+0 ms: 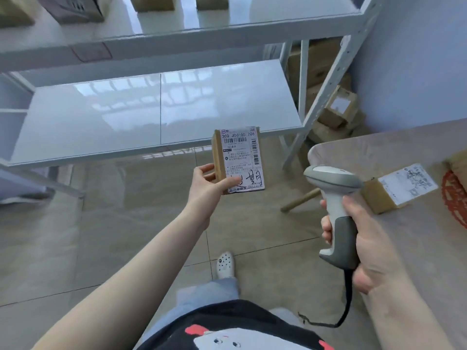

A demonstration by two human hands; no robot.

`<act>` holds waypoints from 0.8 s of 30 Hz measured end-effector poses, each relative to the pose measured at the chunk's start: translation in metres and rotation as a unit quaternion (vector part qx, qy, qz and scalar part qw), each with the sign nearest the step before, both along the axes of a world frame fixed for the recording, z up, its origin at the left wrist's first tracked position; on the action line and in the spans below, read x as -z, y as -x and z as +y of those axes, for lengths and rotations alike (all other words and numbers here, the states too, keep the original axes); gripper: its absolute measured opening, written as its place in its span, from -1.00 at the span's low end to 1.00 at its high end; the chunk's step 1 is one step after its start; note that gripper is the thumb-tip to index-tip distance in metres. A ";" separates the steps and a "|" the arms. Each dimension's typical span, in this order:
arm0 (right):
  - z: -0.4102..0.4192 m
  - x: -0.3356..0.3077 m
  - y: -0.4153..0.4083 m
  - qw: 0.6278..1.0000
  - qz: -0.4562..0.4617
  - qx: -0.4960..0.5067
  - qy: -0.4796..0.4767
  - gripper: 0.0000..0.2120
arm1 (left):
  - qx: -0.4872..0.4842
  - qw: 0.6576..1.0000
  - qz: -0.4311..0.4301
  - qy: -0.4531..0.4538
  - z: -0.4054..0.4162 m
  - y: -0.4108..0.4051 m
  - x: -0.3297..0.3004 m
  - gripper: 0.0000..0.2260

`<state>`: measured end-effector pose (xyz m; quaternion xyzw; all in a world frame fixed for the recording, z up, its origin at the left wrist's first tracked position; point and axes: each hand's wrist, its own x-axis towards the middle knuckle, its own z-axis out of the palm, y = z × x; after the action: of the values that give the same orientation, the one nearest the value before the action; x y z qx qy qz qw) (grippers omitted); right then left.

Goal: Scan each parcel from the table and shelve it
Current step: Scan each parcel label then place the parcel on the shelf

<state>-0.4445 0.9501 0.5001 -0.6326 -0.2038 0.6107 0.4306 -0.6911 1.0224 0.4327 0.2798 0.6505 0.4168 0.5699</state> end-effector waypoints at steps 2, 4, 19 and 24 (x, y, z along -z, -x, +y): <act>0.023 0.000 0.011 1.000 0.005 -0.007 -0.001 -0.62 | -0.004 1.000 -0.006 -0.014 0.022 0.014 -0.004 -0.30; 0.043 -0.002 0.019 1.000 0.002 -0.020 0.000 -0.61 | -0.007 1.000 -0.014 -0.022 0.040 0.021 -0.007 -0.31; 0.227 -0.032 0.005 0.993 0.076 -0.070 -0.058 -0.36 | 0.005 0.997 -0.002 -0.079 0.200 -0.008 -0.054 -0.41; 0.283 -0.044 -0.022 0.992 0.076 -0.057 -0.086 -0.60 | 0.010 0.994 0.019 -0.110 0.266 -0.029 -0.083 -0.42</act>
<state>-0.4221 1.2333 0.5440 -0.5327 -0.2577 0.6606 0.4619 -0.6626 1.2881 0.5155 0.3554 0.6087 0.4743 0.5275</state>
